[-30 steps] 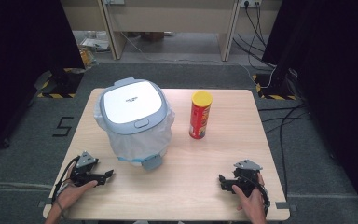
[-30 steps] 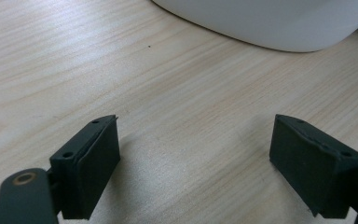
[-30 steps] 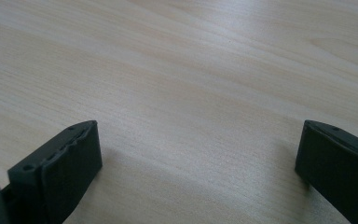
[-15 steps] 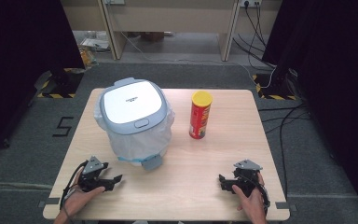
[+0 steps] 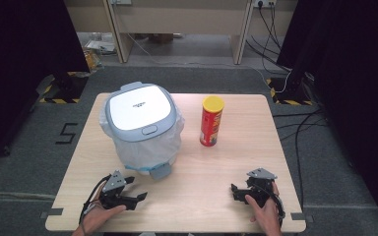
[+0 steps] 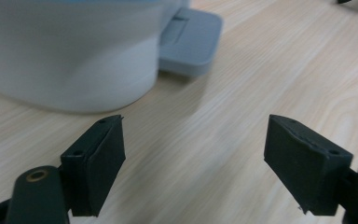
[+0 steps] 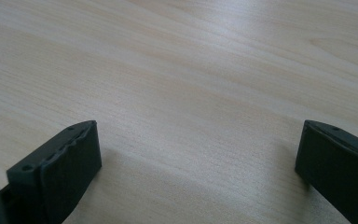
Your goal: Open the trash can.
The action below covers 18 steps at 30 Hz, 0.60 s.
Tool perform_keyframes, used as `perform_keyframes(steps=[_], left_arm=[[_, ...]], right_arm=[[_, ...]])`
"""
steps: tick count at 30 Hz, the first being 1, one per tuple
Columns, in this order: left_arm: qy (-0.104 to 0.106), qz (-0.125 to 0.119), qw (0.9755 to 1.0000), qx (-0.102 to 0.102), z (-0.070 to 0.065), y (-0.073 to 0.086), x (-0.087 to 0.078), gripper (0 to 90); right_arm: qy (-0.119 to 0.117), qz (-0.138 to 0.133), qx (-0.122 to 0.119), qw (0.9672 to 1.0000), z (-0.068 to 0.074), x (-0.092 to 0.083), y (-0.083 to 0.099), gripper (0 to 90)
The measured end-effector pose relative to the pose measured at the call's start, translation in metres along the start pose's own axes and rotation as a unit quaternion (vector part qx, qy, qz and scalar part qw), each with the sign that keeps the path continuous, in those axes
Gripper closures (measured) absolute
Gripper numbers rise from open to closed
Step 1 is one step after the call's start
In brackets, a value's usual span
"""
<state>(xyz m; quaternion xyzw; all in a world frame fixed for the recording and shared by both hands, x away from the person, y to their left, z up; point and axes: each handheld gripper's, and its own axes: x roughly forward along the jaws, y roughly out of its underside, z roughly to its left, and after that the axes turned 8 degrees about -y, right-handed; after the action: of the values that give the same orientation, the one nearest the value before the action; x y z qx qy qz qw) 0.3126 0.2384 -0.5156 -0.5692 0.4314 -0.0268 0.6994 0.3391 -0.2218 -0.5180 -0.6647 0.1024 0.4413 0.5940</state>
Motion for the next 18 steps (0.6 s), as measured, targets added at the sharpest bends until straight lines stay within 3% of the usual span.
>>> perform_keyframes(steps=[6, 11, 18], left_arm=[[0.024, -0.016, 0.9995, 0.014, -0.021, -0.012, 0.011, 20.3], [0.037, -0.034, 0.9977, 0.044, -0.043, -0.033, 0.023, 20.4], [0.021, -0.035, 0.9963, 0.075, -0.054, -0.046, 0.038, 19.9]], right_arm=[[0.0, 0.0, 0.0, 1.0, 0.0, 0.0, 0.0, 0.4], [0.0, 0.0, 0.0, 1.0, 0.0, 0.0, 0.0, 0.3], [0.001, 0.001, -0.001, 1.0, -0.001, 0.0, 0.0, 0.3]])
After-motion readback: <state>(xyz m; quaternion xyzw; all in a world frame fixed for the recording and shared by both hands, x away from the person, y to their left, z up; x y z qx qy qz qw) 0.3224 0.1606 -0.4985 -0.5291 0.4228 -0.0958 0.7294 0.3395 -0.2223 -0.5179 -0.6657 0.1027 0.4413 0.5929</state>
